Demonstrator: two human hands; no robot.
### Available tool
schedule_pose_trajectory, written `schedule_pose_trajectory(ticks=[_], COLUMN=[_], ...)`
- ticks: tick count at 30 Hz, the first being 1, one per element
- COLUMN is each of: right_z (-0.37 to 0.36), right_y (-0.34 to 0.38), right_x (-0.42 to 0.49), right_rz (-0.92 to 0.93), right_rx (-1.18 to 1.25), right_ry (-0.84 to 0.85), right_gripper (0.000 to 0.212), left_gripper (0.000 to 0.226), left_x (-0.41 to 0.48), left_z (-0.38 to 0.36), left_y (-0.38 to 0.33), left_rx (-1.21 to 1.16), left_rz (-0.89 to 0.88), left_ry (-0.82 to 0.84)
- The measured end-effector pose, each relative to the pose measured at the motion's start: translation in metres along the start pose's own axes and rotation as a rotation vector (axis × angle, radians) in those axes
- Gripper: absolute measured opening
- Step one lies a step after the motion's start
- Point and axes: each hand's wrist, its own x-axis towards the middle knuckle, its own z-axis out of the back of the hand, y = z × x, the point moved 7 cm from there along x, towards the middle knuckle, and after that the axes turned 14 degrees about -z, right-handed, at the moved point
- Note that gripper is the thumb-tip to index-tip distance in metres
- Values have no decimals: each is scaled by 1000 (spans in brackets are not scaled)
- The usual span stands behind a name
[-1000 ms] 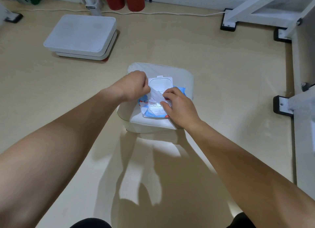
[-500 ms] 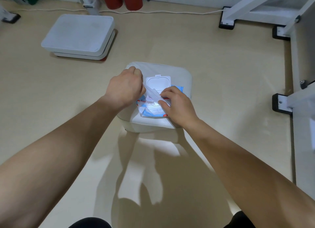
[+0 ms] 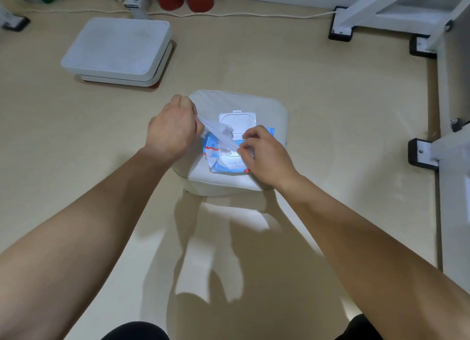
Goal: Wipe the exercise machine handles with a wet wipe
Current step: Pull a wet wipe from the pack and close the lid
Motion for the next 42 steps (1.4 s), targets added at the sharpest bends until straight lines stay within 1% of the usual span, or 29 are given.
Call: schedule_pose_trajectory(ticks=[2, 4, 7, 9, 11, 14, 18, 21, 24, 26, 29, 30, 32, 34, 36, 38, 40, 42], right_z=[0, -1, -2, -3, -3, -1, -1, -1, 2, 12, 48, 60, 75, 82, 86, 89, 89, 89], right_y=[0, 1, 2, 3, 4, 6, 8, 9, 6, 9, 24, 31, 50, 71, 78, 73, 64, 60], right_x=[-1, -1, 0, 0, 0, -2, -4, -5, -6, -9, -18, -21, -29, -37, -40, -39, -36, -36], right_rz=[0, 11, 39, 53, 69, 72, 70, 41, -6, -16, -43, -54, -29, 41, 35, -34, -113, -158], right_rx=[4, -10, -96, -148, -179, -202, -240, -220, -105, 20, 266, 375, 590, 661, 709, 801, 933, 1033], right_ry=[18, 25, -7, -20, -32, -38, -40, -18, 46, 28, -102, -92, 39, 142, 109, 69, 92, 128], right_gripper=[23, 24, 26, 28, 29, 31, 30, 30, 28, 30, 52, 59, 62, 50, 30, 12, 8, 10], left_gripper=[19, 15, 9, 11, 11, 8, 15, 12, 26, 28, 21, 18, 16, 19, 18, 17, 14, 13], left_x=[-1, -2, -2, -1, -2, -5, -5, -6, -14, -21, -31, -34, -37, -39, -39, -41, -43, -46], left_z=[5, 9, 21, 35, 49, 58, 71, 78, 76, 75, 70, 66, 60, 55, 52, 48, 42, 37], left_y=[5, 6, 0, 0, 4, 3, -7, -15, -26, -32, -40, -43, -50, -56, -59, -55, -49, -48], left_rx=[-63, -141, -278, -356, -459, -776, -1179, -1447, -1706, -1850, -1990, -2016, -2080, -2132, -2156, -2136, -2061, -1997], left_rz=[9, -16, -52, -3, 96, 220, 311, 378, 432, 461, 556, 586, 631, 660, 681, 713, 739, 735], left_ry=[7, 19, -40, -123, -204, -221, -219, -193, -137, -137, -165, -170, -180, -184, -205, -247, -245, -200])
